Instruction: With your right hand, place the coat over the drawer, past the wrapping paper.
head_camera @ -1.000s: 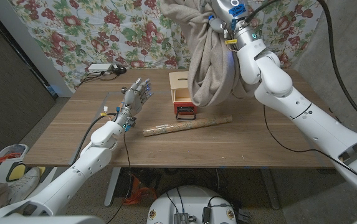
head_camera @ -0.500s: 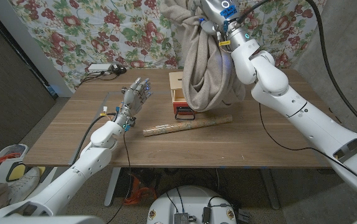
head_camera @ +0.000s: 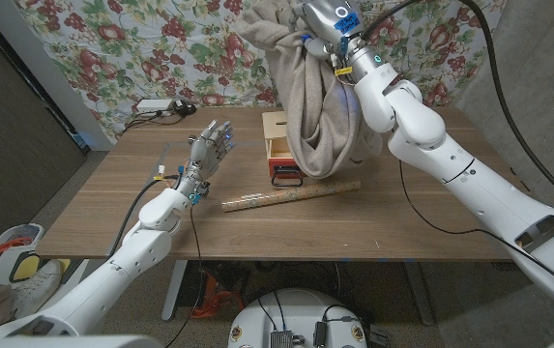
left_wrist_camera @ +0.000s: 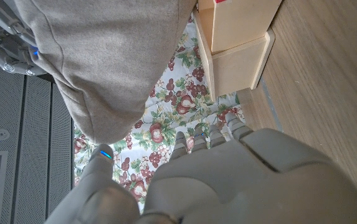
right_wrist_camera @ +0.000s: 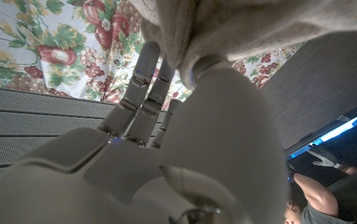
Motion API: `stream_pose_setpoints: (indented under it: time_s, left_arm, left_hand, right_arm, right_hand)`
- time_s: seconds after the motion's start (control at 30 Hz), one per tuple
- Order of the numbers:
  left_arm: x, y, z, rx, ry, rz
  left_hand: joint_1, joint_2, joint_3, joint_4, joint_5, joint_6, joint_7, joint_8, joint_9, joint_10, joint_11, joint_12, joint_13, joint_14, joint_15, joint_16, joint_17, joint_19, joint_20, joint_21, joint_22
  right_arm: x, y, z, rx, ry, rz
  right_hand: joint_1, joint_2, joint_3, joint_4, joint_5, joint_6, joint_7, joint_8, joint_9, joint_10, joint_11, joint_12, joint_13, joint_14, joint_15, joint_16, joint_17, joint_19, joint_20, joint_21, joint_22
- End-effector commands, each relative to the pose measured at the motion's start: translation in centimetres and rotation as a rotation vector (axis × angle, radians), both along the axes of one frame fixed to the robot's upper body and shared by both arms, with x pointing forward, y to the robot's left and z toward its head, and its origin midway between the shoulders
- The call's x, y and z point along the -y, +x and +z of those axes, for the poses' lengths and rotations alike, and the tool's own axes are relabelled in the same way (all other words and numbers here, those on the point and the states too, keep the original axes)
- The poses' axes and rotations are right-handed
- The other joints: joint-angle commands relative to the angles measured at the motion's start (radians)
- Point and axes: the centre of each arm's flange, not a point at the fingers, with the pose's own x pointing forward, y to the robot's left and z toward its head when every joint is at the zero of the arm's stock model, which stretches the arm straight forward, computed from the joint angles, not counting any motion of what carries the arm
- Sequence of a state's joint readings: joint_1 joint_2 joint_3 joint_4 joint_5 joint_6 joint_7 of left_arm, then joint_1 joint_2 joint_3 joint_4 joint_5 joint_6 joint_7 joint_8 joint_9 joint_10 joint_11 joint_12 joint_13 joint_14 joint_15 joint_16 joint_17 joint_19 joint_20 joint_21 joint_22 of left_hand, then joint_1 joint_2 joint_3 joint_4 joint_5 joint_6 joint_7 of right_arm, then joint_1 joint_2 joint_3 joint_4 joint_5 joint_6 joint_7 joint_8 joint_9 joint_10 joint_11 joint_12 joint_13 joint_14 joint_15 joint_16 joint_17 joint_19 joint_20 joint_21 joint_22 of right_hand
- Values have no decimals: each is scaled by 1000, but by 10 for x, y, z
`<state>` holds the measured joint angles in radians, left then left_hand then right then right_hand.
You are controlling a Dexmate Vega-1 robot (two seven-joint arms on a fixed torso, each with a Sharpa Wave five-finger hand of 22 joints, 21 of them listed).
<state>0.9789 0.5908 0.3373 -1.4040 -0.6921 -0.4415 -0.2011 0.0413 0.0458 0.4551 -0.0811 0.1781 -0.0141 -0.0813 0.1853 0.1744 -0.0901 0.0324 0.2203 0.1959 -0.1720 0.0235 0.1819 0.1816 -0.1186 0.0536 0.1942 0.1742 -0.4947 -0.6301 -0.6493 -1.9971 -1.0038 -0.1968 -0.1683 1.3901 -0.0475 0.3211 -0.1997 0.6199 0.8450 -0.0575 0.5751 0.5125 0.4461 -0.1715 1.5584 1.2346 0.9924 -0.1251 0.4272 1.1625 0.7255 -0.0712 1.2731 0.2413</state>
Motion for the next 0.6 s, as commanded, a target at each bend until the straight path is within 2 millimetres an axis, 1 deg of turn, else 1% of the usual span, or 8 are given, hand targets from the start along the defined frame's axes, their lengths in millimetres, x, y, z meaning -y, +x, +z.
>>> stream_pose_setpoints:
  time_s: [0.03,0.23,0.6]
  left_arm:
    - [-4,-14,-3,14,-3,18]
    - [-7,-22,-4,23,-5,32]
    - [-6,-32,-1,44,4,35]
  left_hand:
    - [-4,2,-5,1,3,3,-3,2,3,4,-5,1,1,-67,5,4,1,2,3,1,3]
    - [-4,2,-5,1,3,5,-2,3,3,5,-3,1,1,-67,6,4,1,2,3,1,3]
    - [-4,3,-6,1,3,8,2,3,3,6,-2,1,1,-67,5,4,1,2,3,1,3]
  right_arm:
    - [-20,11,-12,-56,-70,41]
    - [-25,18,-14,-76,-83,55]
    - [-37,26,-23,-121,-122,82]
  right_hand:
    - [3,-5,87,47,12,2,-1,4,2,-4,-3,9,5,34,-103,-1,3,-6,-123,9,-1]
    - [3,-6,88,47,13,1,-1,4,3,-3,-3,9,5,34,-104,-2,4,-7,-123,12,-3]
    - [1,-7,90,48,17,0,-2,4,3,-3,-3,9,4,34,-103,-5,6,-12,-124,20,-8]
